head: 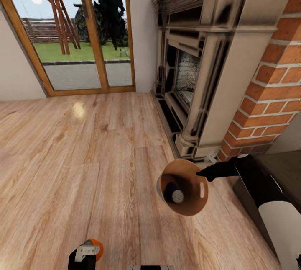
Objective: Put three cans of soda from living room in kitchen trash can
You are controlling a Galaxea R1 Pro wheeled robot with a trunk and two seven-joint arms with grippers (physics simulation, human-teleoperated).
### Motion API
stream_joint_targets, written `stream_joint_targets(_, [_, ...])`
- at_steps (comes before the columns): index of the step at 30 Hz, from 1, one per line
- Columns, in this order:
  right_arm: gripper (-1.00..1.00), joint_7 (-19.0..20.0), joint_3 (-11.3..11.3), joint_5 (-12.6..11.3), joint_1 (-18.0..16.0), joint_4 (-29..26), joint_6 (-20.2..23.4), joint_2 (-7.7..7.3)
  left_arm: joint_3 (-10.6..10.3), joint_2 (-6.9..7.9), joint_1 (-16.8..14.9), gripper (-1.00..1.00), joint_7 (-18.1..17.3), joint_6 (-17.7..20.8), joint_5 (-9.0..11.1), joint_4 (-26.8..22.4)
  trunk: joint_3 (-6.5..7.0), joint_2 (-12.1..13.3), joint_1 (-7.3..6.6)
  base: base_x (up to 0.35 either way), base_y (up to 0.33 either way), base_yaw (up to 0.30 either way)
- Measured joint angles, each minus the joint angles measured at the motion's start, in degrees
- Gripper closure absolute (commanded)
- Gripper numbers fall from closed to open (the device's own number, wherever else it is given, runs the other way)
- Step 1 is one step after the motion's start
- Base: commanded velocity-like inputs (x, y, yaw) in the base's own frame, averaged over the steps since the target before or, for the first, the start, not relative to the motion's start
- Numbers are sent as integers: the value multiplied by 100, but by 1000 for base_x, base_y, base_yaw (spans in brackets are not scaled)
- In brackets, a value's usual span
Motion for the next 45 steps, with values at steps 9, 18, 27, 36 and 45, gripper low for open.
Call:
stream_joint_targets(9, [100,-24,113,-754,9,10,1112,-1,-7,4,2,100,-8,15,5,-33,199,12,-23,0,0,0])
stream_joint_targets(18, [100,-18,182,-963,12,3,1213,-3,-8,3,2,100,-8,15,4,-32,399,24,-47,0,0,0])
stream_joint_targets(27, [100,-47,207,-879,12,6,1153,-1,-7,3,2,100,-9,15,4,-33,598,36,-70,0,0,0])
stream_joint_targets(36, [100,-48,251,-901,12,6,1184,19,-12,14,-12,100,-94,124,41,-606,798,48,-93,0,0,0])
stream_joint_targets(45, [100,-52,433,-895,19,6,1251,28,30,29,-22,100,-295,1943,96,-2841,997,60,-116,0,0,0])
